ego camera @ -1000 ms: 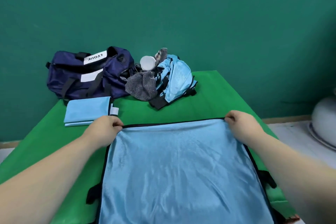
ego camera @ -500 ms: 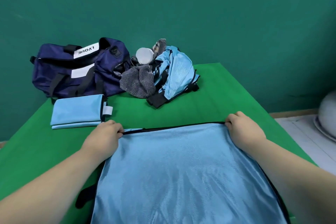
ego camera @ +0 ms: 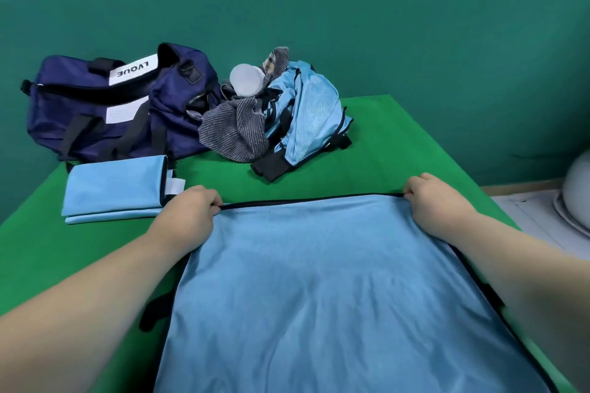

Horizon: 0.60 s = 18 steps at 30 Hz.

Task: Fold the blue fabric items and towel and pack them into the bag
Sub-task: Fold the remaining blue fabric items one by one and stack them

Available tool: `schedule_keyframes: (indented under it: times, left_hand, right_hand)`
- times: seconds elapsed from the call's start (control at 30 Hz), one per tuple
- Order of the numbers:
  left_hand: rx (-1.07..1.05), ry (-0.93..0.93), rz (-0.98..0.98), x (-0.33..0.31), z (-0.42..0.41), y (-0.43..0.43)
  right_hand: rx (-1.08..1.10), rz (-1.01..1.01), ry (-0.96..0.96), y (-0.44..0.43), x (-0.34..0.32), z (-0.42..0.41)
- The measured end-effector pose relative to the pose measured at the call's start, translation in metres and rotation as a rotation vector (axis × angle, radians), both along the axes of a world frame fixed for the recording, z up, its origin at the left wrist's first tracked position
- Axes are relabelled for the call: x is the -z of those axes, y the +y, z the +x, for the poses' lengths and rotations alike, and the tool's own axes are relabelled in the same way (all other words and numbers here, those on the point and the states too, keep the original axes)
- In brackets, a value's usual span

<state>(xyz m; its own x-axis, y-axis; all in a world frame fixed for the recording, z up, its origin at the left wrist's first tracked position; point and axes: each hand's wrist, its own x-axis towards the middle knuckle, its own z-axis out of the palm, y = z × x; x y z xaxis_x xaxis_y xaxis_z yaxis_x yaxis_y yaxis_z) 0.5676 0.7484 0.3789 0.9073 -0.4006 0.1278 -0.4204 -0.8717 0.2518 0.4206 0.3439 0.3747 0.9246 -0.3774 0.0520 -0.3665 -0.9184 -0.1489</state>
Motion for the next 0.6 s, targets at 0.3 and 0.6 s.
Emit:
schedule_keyframes:
  times: [0.3, 0.6]
  left_hand:
    - [0.014, -0.04, -0.017, -0.018, -0.022, -0.011]
    - [0.145, 0.12, -0.082, -0.034, -0.152, 0.052]
  right_hand:
    - [-0.053, -0.093, -0.106, 0.019, -0.026, 0.001]
    - [-0.338, 0.154, -0.06, 0.183, -0.035, -0.064]
